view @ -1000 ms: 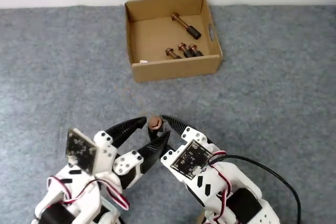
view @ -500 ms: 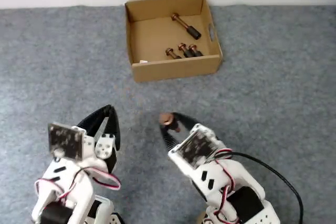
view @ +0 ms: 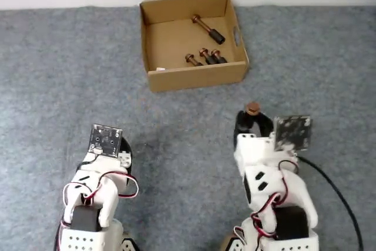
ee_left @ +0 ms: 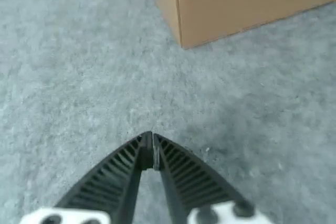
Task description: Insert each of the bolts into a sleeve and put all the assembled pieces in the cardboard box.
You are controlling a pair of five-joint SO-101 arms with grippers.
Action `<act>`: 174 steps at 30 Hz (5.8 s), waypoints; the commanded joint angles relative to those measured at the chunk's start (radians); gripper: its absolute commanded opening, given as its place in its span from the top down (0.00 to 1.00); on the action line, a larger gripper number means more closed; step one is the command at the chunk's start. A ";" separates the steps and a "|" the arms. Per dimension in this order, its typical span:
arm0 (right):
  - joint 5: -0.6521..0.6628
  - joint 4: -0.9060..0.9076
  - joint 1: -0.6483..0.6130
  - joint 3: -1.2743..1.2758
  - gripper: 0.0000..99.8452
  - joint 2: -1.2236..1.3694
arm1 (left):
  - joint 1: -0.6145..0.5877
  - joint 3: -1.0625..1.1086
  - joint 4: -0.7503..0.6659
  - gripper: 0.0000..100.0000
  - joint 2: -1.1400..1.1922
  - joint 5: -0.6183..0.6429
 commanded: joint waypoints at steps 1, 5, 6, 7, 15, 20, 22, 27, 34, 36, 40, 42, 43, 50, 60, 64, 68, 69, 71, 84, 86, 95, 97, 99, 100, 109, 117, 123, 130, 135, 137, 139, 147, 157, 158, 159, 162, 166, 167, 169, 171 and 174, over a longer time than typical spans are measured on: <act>-0.055 0.071 0.038 -0.187 0.99 0.128 | 0.000 -0.002 -0.032 1.00 -0.011 -0.012; -0.057 0.068 0.036 -0.327 0.99 0.306 | -0.006 -0.002 -0.031 1.00 -0.009 -0.015; -0.057 0.067 0.036 -0.362 0.99 0.357 | -0.006 -0.002 -0.031 1.00 -0.006 -0.015; -0.055 0.067 0.036 -0.397 0.99 0.410 | -0.006 -0.002 -0.031 1.00 -0.006 -0.015; -0.054 -0.070 0.038 -0.756 0.99 0.888 | -0.006 -0.001 0.094 1.00 -0.005 -0.012; -0.054 -0.154 0.038 -1.023 0.99 1.213 | -0.006 -0.001 0.169 1.00 -0.005 -0.011; -0.054 -0.194 0.039 -1.142 0.99 1.346 | -0.006 -0.001 0.169 1.00 -0.005 -0.011; -0.018 -0.243 0.027 -1.465 0.99 1.679 | -0.006 -0.001 0.173 1.00 -0.005 -0.011; 0.104 -0.234 0.019 -1.858 0.99 2.091 | -0.006 -0.001 0.170 1.00 -0.005 -0.011; 0.138 -0.232 0.019 -1.938 0.99 2.184 | -0.006 -0.001 0.169 1.00 -0.005 -0.011; 0.187 -0.232 0.018 -2.027 0.99 2.325 | -0.006 -0.001 0.169 1.00 -0.005 -0.011; 0.210 -0.232 0.018 -2.055 0.99 2.381 | -0.006 -0.001 0.170 1.00 -0.005 -0.011; 0.218 -0.232 0.018 -2.064 0.99 2.405 | -0.006 -0.001 0.170 1.00 -0.005 -0.011; 0.219 -0.231 0.025 -2.070 0.99 2.499 | -0.006 -0.001 0.169 1.00 -0.005 -0.011; 0.245 -0.056 0.016 -2.070 0.86 2.516 | -0.006 -0.001 0.167 1.00 -0.005 -0.011; 0.247 -0.047 0.015 -2.074 0.86 2.505 | -0.006 -0.001 0.167 1.00 -0.005 -0.011; 0.247 -0.022 0.015 -2.137 0.89 2.503 | -0.006 -0.001 0.167 1.00 -0.005 -0.011; 0.247 -0.005 0.016 -2.156 0.90 2.503 | -0.006 -0.001 0.167 1.00 -0.005 -0.011; 0.247 0.044 0.015 -2.199 0.93 2.503 | -0.006 -0.001 0.167 1.00 -0.005 -0.011; 0.241 0.463 0.008 -2.498 0.99 2.505 | -0.006 -0.001 0.130 1.00 -0.009 -0.015; 0.239 0.549 0.007 -2.559 0.99 2.505 | -0.006 -0.001 0.130 1.00 -0.009 -0.014; 0.239 0.877 0.008 -2.831 0.99 2.508 | -0.005 -0.001 0.132 1.00 -0.008 -0.014; 0.239 0.875 0.012 -2.869 0.99 2.505 | -0.005 -0.001 0.132 1.00 -0.008 -0.014; 0.239 0.877 0.013 -2.874 0.99 2.496 | -0.005 -0.001 0.132 1.00 -0.006 -0.014; 0.239 0.877 0.013 -2.874 0.99 2.485 | -0.005 -0.001 0.132 1.00 -0.006 -0.014; 0.104 0.883 0.012 -2.598 0.99 2.221 | -0.005 -0.001 0.132 1.00 -0.006 -0.014; -0.028 0.875 0.016 -2.025 0.99 1.776 | -0.005 -0.001 0.132 1.00 -0.006 -0.012; -0.092 0.839 0.044 -1.725 0.99 1.504 | -0.005 -0.001 0.132 1.00 -0.006 -0.012; -0.097 0.664 0.177 -1.298 0.99 1.228 | -0.005 -0.001 0.132 1.00 -0.006 -0.012; -0.092 0.479 0.205 -0.934 0.99 0.977 | -0.005 -0.001 0.132 1.00 -0.006 -0.012; -0.092 0.398 0.203 -0.784 0.99 0.877 | -0.005 -0.001 0.132 1.00 -0.006 -0.012; -0.092 0.317 0.206 -0.635 0.99 0.786 | -0.005 -0.001 0.132 1.00 -0.006 -0.012; -0.089 0.062 0.206 -0.152 0.99 0.473 | -0.005 -0.001 0.132 1.00 -0.006 -0.012; -0.089 -0.022 0.202 0.207 0.99 0.202 | -0.005 -0.001 0.132 1.00 -0.006 -0.012; -0.089 -0.019 0.202 0.238 0.99 0.173 | -0.005 -0.001 0.132 1.00 -0.006 -0.012; -0.089 -0.019 0.205 0.269 0.99 0.143 | -0.005 -0.001 0.132 1.00 -0.006 -0.012; -0.089 -0.016 0.206 0.364 0.99 0.035 | -0.005 -0.001 0.132 1.00 -0.006 -0.012; -0.084 -0.013 0.202 0.493 0.99 -0.125 | -0.005 -0.001 0.132 1.00 -0.006 -0.012; -0.075 0.010 0.202 0.502 0.99 -0.154 | -0.005 -0.001 0.132 1.00 -0.006 -0.012; -0.074 0.074 0.197 0.496 0.99 -0.216 | -0.005 -0.001 0.132 1.00 -0.006 -0.012; -0.069 0.134 0.200 0.494 0.99 -0.248 | -0.005 -0.001 0.132 1.00 -0.006 -0.012; -0.069 0.236 0.203 0.494 0.99 -0.245 | -0.005 -0.001 0.132 1.00 -0.006 -0.012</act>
